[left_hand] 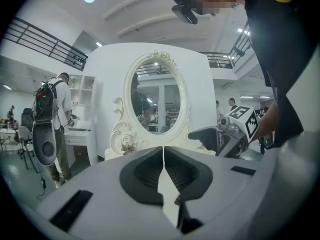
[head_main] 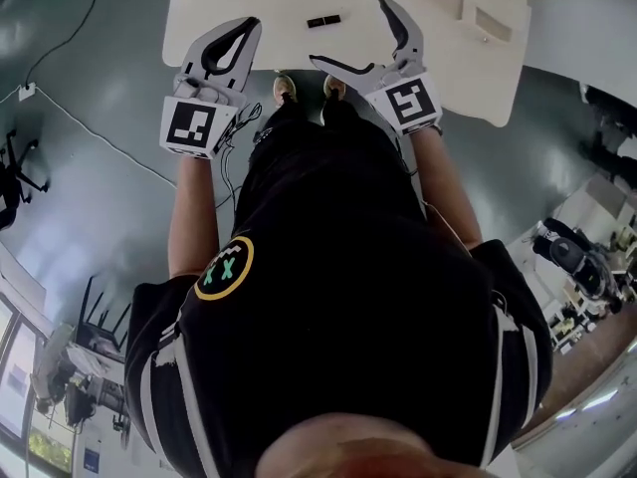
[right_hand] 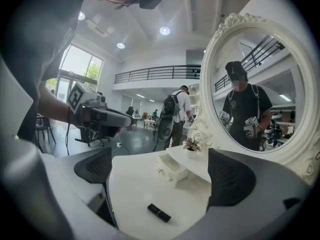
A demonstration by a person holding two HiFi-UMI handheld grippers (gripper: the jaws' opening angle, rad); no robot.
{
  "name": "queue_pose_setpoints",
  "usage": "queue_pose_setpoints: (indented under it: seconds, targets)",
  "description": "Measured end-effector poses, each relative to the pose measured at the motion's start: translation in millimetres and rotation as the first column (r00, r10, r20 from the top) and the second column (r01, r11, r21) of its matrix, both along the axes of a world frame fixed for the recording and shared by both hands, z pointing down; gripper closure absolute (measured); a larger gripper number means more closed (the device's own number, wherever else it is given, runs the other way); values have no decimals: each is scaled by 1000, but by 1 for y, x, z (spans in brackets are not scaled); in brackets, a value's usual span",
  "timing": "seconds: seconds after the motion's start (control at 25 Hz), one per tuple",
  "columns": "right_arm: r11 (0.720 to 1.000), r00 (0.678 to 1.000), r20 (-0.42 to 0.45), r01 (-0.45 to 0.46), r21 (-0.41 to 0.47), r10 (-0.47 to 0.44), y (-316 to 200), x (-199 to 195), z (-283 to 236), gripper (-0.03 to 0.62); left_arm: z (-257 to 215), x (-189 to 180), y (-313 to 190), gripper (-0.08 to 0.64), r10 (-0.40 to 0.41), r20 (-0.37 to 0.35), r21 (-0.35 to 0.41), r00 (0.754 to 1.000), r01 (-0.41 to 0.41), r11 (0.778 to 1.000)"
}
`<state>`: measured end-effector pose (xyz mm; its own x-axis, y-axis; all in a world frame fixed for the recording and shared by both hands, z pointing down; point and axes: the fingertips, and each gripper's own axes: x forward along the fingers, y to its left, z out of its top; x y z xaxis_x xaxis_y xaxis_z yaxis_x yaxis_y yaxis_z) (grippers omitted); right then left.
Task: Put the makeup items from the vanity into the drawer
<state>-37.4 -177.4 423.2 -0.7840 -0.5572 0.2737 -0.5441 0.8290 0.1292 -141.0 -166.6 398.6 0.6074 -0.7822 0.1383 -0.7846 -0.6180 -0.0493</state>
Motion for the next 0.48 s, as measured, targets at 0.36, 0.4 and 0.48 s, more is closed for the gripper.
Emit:
queue_pose_setpoints:
  seconds: [0.36,0.4,0.48]
  targets:
    - [993,992,-34,120,-21,-120,-29,-2,55,-8,-11,7,-15,532,-92,1,-10,996,92,996]
    - [991,990,-46,131,-34,-133,-31,-2,66,-8,-12,7,-16,532,-95,4,-8,995,95,995]
    - [987,985,-78,150,-62,-154,-35,-3,92,-8,-15,10,-17,532,-94,11,-1,995,95,996]
